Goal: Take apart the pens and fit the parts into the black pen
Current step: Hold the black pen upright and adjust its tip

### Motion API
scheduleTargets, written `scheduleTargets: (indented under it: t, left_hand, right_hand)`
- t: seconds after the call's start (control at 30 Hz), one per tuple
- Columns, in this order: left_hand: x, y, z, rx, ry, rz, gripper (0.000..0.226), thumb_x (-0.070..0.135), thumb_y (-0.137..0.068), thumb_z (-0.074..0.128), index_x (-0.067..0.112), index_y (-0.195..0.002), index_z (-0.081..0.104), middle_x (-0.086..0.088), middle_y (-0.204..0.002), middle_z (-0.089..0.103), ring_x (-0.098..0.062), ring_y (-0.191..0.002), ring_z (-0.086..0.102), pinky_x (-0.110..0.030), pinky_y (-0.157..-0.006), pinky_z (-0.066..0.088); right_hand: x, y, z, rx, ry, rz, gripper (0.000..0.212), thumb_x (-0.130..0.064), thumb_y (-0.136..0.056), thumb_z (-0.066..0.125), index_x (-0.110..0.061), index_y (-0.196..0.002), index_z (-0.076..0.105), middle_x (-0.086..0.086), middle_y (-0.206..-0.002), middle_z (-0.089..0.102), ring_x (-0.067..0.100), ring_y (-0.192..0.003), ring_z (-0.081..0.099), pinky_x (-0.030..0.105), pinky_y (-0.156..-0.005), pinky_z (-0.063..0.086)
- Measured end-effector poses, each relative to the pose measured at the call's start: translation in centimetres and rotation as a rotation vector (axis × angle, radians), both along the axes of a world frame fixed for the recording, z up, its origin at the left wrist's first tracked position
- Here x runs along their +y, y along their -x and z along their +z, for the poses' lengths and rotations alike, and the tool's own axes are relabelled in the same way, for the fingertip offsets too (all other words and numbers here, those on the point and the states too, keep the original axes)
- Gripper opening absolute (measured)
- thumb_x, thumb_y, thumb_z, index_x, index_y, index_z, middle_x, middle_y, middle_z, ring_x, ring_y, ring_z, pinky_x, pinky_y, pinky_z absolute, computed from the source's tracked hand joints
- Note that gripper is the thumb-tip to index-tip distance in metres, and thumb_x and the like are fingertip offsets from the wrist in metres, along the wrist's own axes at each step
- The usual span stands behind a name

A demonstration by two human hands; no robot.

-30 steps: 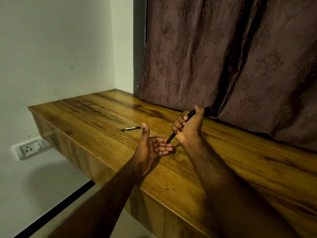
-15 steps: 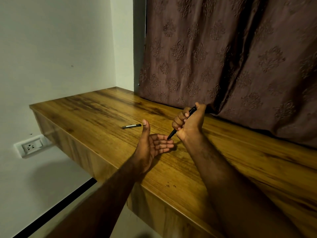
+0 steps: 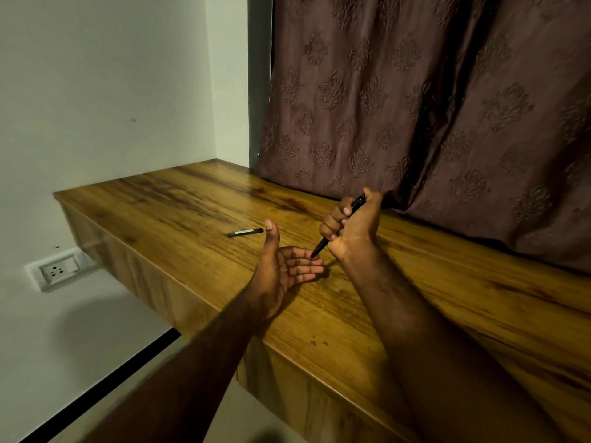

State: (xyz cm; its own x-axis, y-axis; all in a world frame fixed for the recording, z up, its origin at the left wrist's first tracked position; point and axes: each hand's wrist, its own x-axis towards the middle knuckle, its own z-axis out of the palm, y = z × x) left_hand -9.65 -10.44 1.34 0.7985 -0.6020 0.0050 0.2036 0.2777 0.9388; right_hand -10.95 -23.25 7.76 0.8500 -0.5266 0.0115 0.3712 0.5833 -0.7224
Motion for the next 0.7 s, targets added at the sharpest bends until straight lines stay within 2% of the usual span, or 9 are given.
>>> scheduleTargets:
  t: [0.07, 0.2, 0.3, 0.43, 0.53, 0.7]
  left_hand:
    - [-0.03, 0.01, -0.01, -0.006, -0.001, -0.001, 0.109, 0.082, -0.064, 0.019, -0.009, -0.105, 0.062, -0.028, -0.105, 0.068, -0.036, -0.101, 0.066, -0.047, -0.1, 0.047]
    - [-0.09, -0.03, -0.06, -0.011, -0.006, -0.002, 0.108, 0.082, -0.064, 0.018, -0.008, -0.103, 0.062, -0.028, -0.105, 0.067, -0.037, -0.1, 0.066, -0.048, -0.101, 0.046]
    - [-0.07, -0.05, -0.1, -0.01, -0.006, 0.0, 0.108, 0.082, -0.065, 0.018, -0.008, -0.104, 0.062, -0.029, -0.106, 0.067, -0.038, -0.102, 0.065, -0.05, -0.102, 0.044]
    - [-0.17, -0.07, -0.11, -0.007, -0.001, 0.001, 0.106, 0.082, -0.066, 0.018, -0.007, -0.102, 0.063, -0.029, -0.104, 0.067, -0.038, -0.1, 0.065, -0.051, -0.102, 0.044]
    - [-0.16, -0.12, -0.15, -0.005, 0.004, 0.001, 0.105, 0.081, -0.066, 0.018, -0.007, -0.1, 0.064, -0.027, -0.103, 0.068, -0.036, -0.099, 0.066, -0.05, -0.101, 0.045]
    - [-0.15, -0.16, -0.23, -0.005, 0.003, -0.001, 0.108, 0.082, -0.065, 0.018, -0.009, -0.104, 0.062, -0.028, -0.103, 0.068, -0.037, -0.1, 0.066, -0.049, -0.101, 0.046]
  right_hand:
    - [0.0, 0.04, -0.01, 0.0, -0.005, 0.003, 0.058, -0.056, -0.091, 0.033, -0.017, -0.048, 0.032, -0.004, -0.039, 0.018, 0.012, -0.033, 0.012, 0.015, -0.041, 0.012]
    - [-0.03, 0.03, -0.03, -0.001, 0.004, 0.008, 0.056, -0.052, -0.091, 0.034, -0.018, -0.046, 0.032, -0.004, -0.038, 0.018, 0.012, -0.033, 0.011, 0.014, -0.041, 0.013]
    - [-0.06, 0.02, -0.08, -0.011, -0.005, 0.023, 0.06, -0.06, -0.091, 0.032, -0.017, -0.049, 0.031, -0.004, -0.038, 0.019, 0.012, -0.033, 0.012, 0.015, -0.041, 0.012]
    - [-0.12, 0.0, -0.05, -0.011, 0.004, 0.004, 0.057, -0.052, -0.091, 0.034, -0.018, -0.046, 0.032, -0.004, -0.038, 0.018, 0.012, -0.032, 0.012, 0.015, -0.042, 0.012]
    - [-0.15, -0.02, -0.1, -0.009, 0.0, 0.009, 0.061, -0.06, -0.091, 0.033, -0.017, -0.048, 0.032, -0.004, -0.038, 0.019, 0.012, -0.033, 0.012, 0.016, -0.042, 0.012]
    - [-0.13, -0.05, 0.08, -0.004, 0.026, 0.008, 0.058, -0.055, -0.092, 0.034, -0.017, -0.048, 0.031, -0.004, -0.039, 0.019, 0.012, -0.033, 0.012, 0.015, -0.042, 0.013]
